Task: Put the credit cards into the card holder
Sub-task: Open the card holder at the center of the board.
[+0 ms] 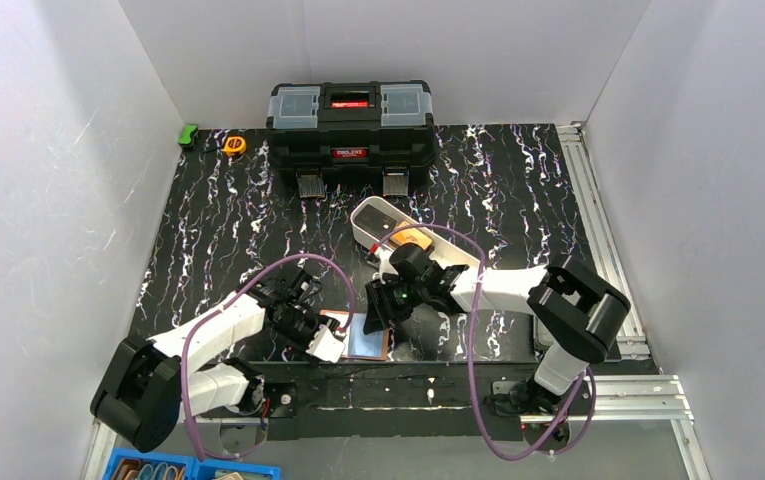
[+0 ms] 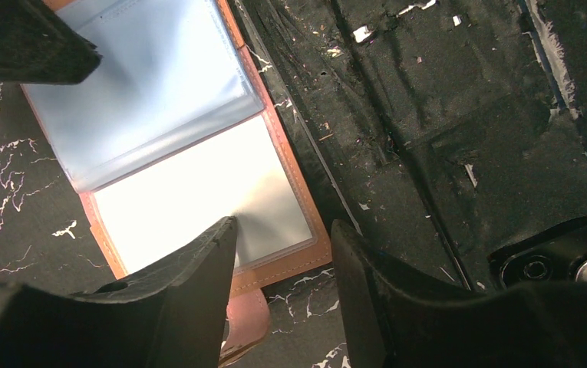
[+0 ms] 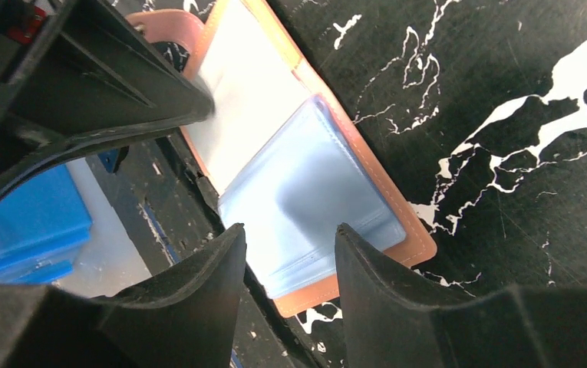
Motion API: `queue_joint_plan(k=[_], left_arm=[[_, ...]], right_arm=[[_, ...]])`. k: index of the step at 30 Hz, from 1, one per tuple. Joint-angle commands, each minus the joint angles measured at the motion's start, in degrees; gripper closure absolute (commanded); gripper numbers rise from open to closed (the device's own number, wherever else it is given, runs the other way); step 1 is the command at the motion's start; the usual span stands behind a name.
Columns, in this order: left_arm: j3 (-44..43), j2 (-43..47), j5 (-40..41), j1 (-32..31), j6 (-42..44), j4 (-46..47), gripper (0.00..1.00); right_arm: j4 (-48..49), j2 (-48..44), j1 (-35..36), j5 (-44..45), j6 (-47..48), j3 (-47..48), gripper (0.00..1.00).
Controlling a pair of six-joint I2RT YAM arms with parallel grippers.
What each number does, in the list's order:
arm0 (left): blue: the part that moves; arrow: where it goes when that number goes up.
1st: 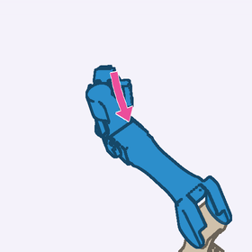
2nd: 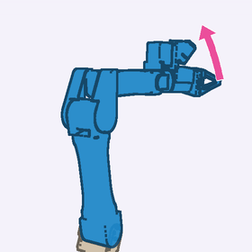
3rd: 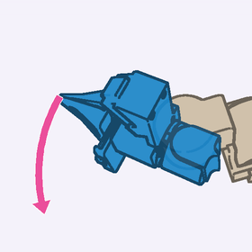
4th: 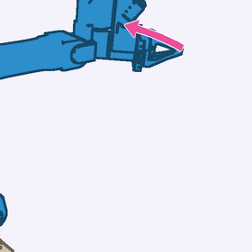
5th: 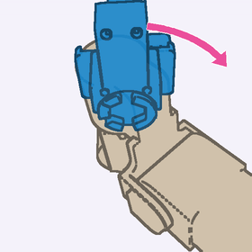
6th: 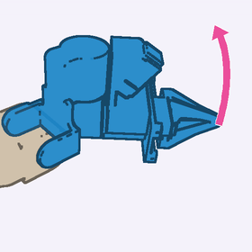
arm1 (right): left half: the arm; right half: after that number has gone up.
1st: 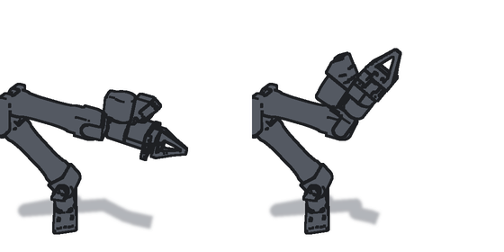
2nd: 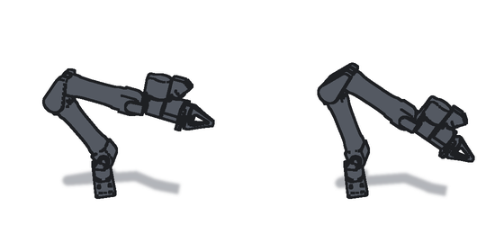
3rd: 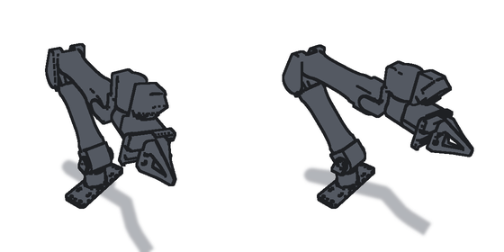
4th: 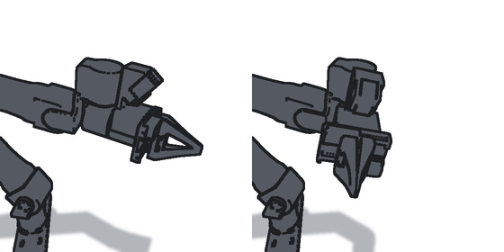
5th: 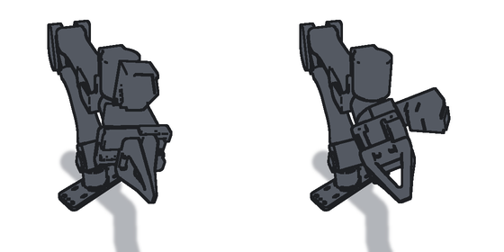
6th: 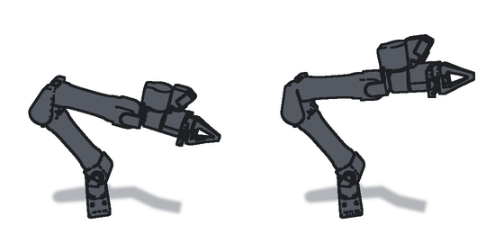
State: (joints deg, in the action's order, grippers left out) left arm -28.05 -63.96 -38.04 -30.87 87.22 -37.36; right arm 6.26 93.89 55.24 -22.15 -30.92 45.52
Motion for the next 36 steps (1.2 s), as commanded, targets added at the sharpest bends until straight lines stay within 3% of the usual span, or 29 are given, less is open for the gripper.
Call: queue_joint_plan(k=[1, 16, 36], left_arm=[[0.1, 0.3, -0.3, -0.2, 0.9, -1.3, 0.53], [-0.5, -0.5, -1.2, -0.2, 1.0, -1.0, 0.55], [0.7, 6.9, -2.1, -0.2, -0.9, -3.6, 0.6]], right_arm=[[2.3, 2.1, -0.1, -1.0, 0.3, 0.0, 0.46], [-0.1, 7.8, 3.3, -2.3, 0.9, 6.8, 0.37], [12.8, 12.0, 0.7, -14.6, -3.1, 10.1, 0.4]])
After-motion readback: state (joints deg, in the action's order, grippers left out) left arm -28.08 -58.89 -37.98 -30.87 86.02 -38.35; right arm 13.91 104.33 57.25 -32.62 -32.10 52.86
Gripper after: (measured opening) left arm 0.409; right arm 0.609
